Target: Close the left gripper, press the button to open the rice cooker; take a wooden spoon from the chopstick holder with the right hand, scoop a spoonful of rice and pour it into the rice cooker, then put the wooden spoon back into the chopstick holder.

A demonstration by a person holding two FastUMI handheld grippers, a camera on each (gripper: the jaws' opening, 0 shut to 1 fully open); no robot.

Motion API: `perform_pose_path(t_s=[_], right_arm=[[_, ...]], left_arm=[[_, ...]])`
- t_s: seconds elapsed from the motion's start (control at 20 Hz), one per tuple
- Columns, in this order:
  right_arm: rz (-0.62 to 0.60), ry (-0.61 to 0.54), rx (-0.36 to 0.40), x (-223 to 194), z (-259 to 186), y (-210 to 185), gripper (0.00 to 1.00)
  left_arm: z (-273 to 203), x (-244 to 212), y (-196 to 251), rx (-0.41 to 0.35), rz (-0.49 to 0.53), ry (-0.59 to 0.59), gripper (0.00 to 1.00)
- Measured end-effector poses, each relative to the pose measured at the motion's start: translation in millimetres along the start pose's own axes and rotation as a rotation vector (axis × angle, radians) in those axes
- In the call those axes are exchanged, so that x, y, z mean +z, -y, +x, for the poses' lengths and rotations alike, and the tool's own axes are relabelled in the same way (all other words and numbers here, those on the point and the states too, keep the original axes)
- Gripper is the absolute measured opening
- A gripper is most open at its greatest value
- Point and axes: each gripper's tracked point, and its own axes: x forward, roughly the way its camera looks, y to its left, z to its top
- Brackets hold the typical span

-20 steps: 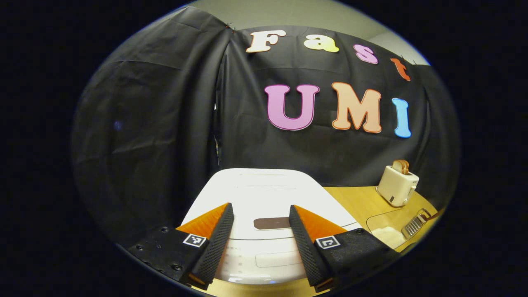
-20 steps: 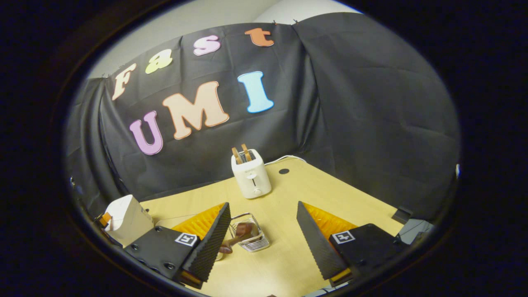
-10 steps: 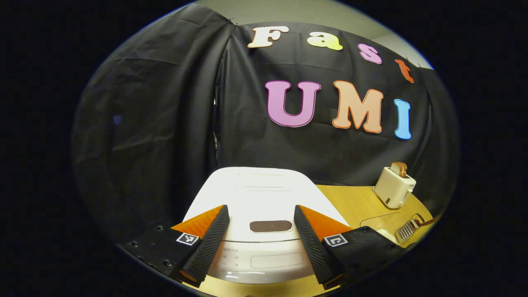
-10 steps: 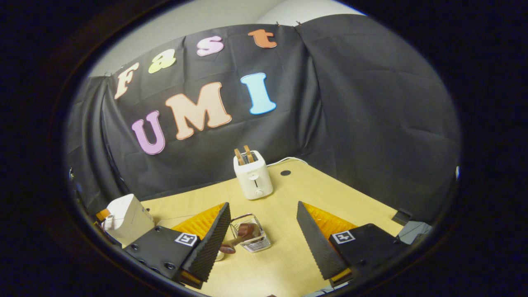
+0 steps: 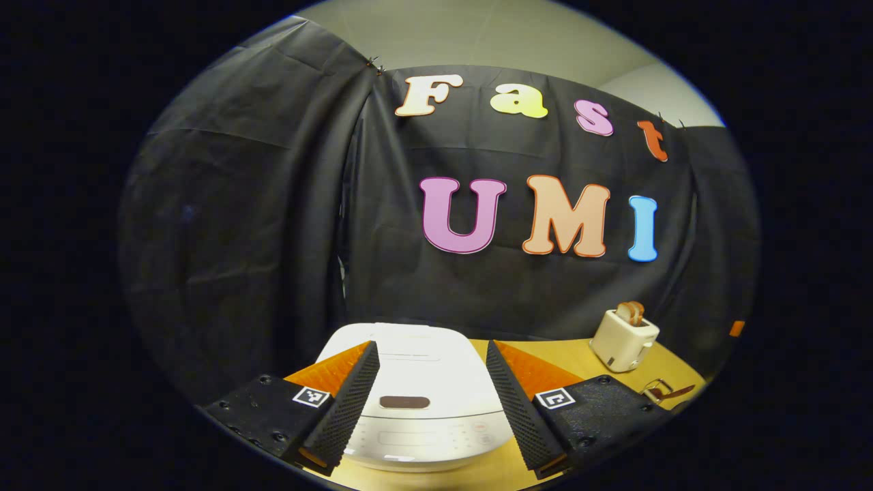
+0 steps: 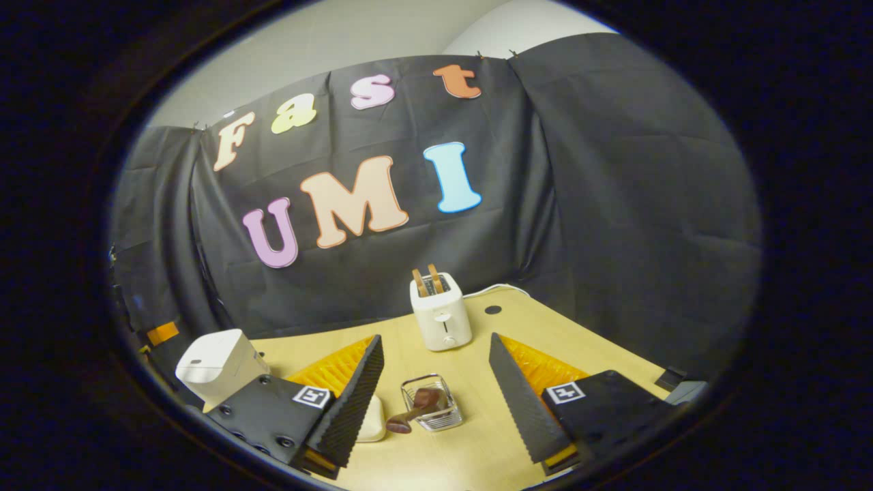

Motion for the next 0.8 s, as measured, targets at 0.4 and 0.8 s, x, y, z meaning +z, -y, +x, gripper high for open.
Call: perform_pose_path(t_s=[0.4,0.8], right_arm=[[0.005,0.085,-0.013,22.0,-22.8,4.1,0.99],[-0.009,0.088,-0.015,22.9,-40.6,16.0,0.99]], left_arm=[[-20.4,-3.4,31.8,-0.051,-0.001,-0.024,0.93],[-39.7,-22.0,68.4,-0.094,-0.005,-0.065,0.93]])
